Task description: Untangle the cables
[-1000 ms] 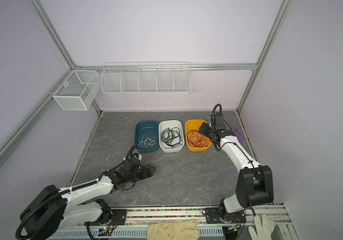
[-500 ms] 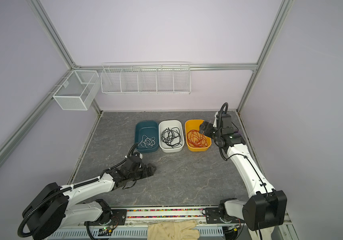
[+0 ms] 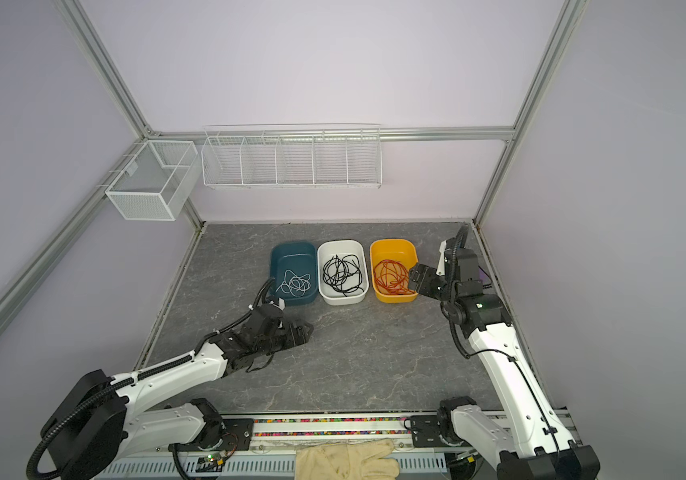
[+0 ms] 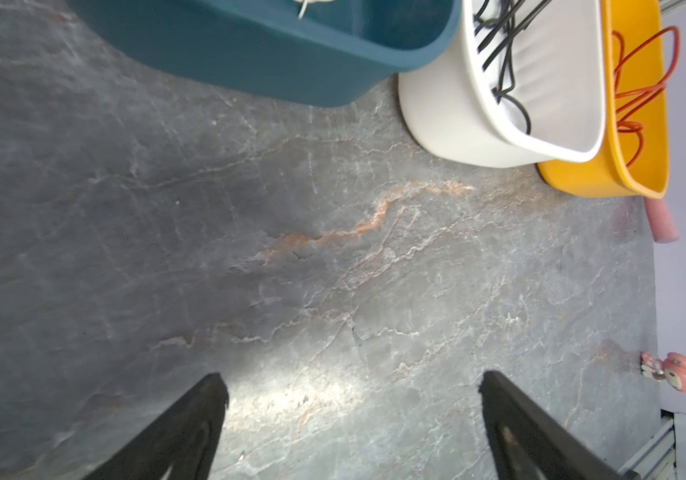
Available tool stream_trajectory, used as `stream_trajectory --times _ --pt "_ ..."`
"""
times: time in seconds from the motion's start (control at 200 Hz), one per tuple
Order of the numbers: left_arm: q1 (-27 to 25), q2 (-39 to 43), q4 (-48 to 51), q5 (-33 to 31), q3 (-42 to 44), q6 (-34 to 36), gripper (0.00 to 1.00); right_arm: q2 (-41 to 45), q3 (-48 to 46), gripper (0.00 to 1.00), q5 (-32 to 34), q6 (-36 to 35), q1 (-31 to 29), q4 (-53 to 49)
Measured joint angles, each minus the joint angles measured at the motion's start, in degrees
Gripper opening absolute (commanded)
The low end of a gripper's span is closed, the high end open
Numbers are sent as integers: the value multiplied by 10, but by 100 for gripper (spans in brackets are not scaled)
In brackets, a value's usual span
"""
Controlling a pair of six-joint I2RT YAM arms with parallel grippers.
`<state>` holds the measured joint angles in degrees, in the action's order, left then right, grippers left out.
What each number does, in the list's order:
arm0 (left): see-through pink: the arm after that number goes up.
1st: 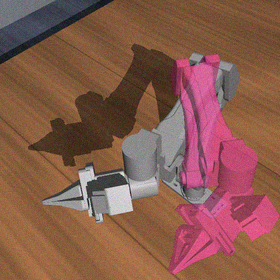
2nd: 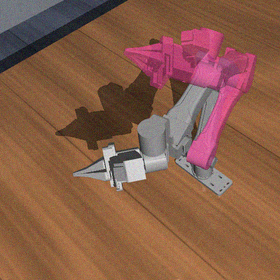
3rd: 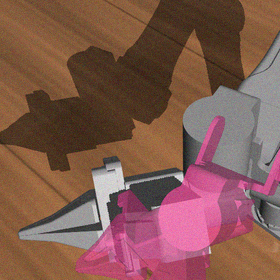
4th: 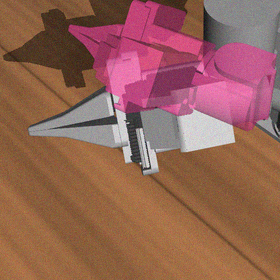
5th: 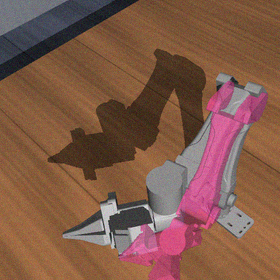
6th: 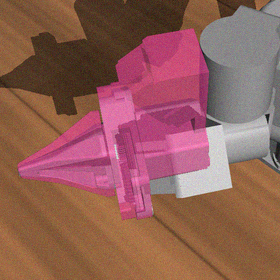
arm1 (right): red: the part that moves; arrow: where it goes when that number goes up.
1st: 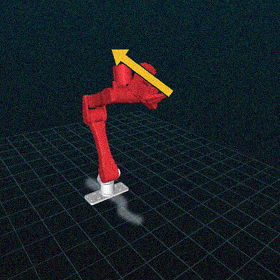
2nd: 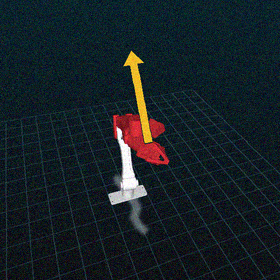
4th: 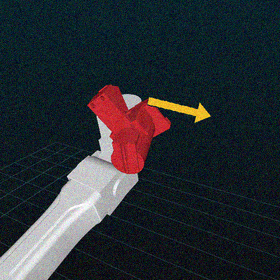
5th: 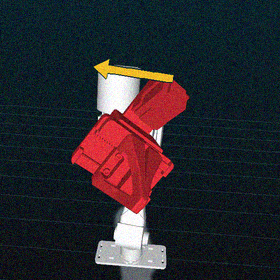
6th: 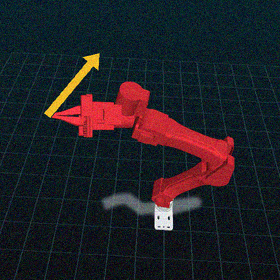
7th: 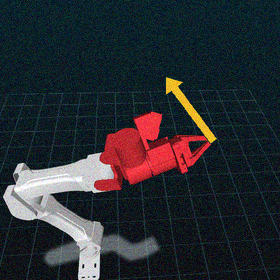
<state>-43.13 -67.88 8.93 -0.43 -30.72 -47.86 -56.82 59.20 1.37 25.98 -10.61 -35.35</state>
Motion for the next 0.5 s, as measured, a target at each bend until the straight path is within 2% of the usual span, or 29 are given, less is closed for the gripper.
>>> stream_trajectory --times 0.27,0.5 --pt "0 19 51 -51 -55 20 100 97 -59 88 27 -10 0 -3" --pt "0 38 96 -130 -112 59 99 100 -78 88 32 -18 0 -2"
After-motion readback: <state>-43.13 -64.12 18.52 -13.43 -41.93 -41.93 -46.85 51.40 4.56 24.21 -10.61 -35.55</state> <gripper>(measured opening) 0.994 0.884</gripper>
